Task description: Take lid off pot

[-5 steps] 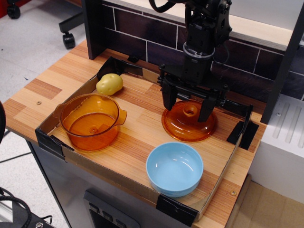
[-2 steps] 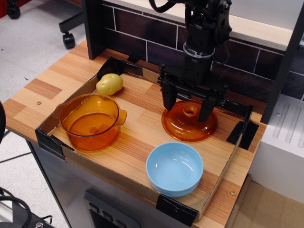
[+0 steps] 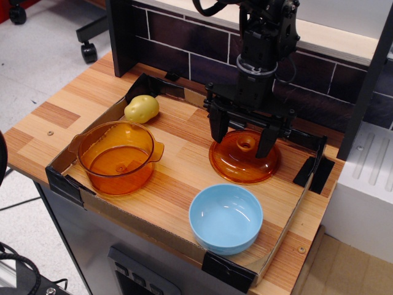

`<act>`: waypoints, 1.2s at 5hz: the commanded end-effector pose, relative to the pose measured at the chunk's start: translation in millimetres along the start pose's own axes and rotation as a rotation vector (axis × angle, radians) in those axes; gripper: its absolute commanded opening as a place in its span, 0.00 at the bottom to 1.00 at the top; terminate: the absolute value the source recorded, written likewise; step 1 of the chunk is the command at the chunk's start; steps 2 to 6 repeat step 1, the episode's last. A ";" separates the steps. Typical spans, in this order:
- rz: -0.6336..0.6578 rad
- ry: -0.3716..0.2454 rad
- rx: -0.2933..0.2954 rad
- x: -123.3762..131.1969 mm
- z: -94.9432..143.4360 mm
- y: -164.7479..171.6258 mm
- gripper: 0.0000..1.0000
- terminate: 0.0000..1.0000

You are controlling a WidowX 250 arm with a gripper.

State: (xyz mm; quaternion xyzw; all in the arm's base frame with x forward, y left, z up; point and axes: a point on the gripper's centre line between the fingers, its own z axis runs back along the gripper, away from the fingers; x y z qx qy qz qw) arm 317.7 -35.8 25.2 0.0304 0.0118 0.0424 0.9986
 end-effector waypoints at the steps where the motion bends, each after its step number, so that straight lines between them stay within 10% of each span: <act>1: -0.004 -0.071 -0.016 11.7 21.1 3.3 1.00 1.00; 6: -0.004 -0.071 -0.016 11.7 21.1 3.3 1.00 1.00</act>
